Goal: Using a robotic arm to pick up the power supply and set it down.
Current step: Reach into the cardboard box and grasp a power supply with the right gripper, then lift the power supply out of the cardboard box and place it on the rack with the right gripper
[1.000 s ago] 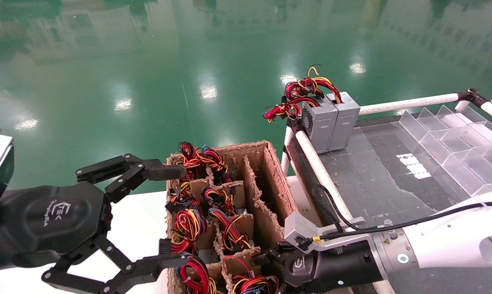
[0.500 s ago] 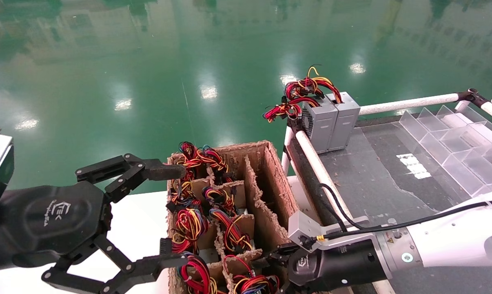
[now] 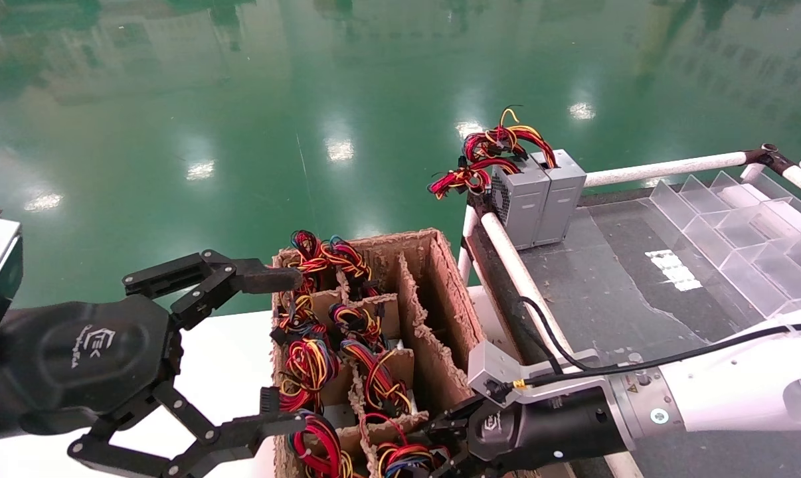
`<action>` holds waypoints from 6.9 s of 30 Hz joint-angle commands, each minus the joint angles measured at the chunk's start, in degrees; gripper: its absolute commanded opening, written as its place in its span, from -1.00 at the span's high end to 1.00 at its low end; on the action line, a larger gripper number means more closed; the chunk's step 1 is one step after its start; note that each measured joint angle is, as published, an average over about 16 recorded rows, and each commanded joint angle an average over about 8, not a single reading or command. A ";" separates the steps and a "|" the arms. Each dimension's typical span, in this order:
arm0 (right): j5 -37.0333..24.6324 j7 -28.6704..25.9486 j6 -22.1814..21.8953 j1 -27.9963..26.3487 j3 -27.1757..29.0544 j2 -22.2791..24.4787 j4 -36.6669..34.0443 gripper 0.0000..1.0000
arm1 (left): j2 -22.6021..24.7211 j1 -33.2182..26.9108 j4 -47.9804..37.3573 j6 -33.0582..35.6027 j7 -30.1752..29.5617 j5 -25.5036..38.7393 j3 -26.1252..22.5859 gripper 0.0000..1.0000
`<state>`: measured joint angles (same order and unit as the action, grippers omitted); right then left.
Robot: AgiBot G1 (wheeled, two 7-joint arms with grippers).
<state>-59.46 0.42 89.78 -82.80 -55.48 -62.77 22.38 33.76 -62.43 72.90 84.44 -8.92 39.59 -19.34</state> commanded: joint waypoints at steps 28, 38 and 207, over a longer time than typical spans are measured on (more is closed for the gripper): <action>7.32 0.14 0.94 0.51 -0.55 2.46 1.85 1.00 | -0.01 -0.01 0.00 -0.01 0.02 -0.02 -0.03 -1.00; 15.02 -0.66 0.75 0.67 1.01 7.81 8.99 1.00 | -0.02 -0.01 0.00 -0.02 0.02 -0.03 -0.05 -1.00; 13.99 23.21 -50.19 -21.45 3.51 -3.68 -22.07 1.00 | -0.09 -0.06 -0.05 -0.09 0.12 -0.16 -0.22 -1.00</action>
<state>-45.46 23.59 39.62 -104.23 -51.96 -66.41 0.24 33.67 -62.49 72.86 84.34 -8.81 39.43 -19.56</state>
